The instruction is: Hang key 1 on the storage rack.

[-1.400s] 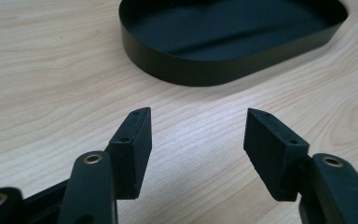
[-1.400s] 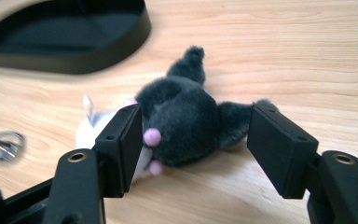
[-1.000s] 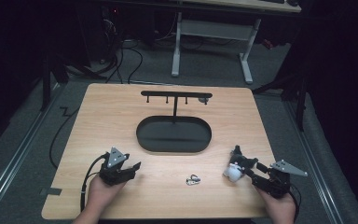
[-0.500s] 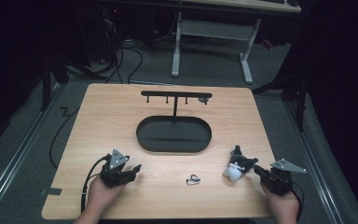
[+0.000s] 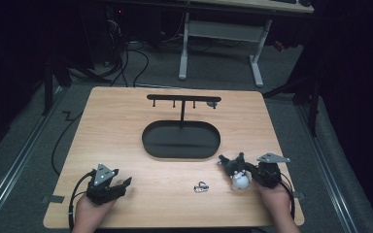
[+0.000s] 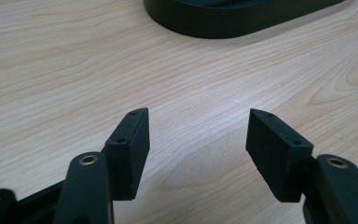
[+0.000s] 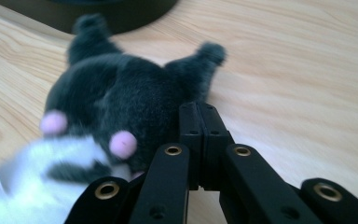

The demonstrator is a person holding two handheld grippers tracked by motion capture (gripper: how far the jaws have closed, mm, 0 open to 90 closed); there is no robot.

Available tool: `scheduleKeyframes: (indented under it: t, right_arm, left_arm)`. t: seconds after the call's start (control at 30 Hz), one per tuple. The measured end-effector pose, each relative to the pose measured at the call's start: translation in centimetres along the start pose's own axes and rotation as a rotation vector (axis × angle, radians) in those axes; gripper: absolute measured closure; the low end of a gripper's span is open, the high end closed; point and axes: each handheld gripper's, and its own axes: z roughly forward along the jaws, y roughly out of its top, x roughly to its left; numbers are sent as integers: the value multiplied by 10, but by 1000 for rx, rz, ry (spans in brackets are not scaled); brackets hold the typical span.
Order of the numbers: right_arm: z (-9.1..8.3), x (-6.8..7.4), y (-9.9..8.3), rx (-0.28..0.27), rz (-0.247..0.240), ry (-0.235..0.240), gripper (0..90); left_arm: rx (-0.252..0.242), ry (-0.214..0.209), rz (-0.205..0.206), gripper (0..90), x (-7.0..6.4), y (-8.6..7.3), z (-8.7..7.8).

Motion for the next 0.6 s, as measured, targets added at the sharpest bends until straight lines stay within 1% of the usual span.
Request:
scheduleKeyframes:
  t: [0.03, 0.1, 0.2, 0.27, 0.33, 0.4, 0.43, 0.47, 0.53, 0.6]
  right_arm:
    - [4, 3, 4, -6, -13, 18, 900]
    - [7, 5, 6, 1, -19, 26, 900]
    - [8, 6, 8, -7, -22, 31, 900]
    - [7, 6, 8, -9, -23, 27, 900]
    - [4, 6, 7, -20, -17, 20, 900]
    - [3, 5, 7, -23, -13, 18, 900]
    - [1, 5, 6, -27, -8, 11, 900]
    - [0, 4, 5, -29, -12, 8, 899]
    - [-2, 3, 2, -25, 4, 6, 898]
    - [-3, 2, 1, -25, 7, 2, 898]
  left_arm:
    - [-4, 4, -5, 404, 1, -1, -1]
    - [-4, 10, -7, 404, 2, -2, -3]
    - [-14, 16, -8, 406, 2, -3, -6]
    - [-21, 16, -8, 405, 1, -3, -6]
    - [-27, 17, 6, 406, 0, -1, -6]
    - [-30, 19, 7, 407, -1, 0, -5]
    - [-33, 19, 16, 408, -3, 1, -4]
    - [-37, 20, 21, 408, -4, 2, -3]
    - [-40, 20, 26, 410, -4, 3, -3]
    - [-47, 18, 36, 411, -6, 5, -1]
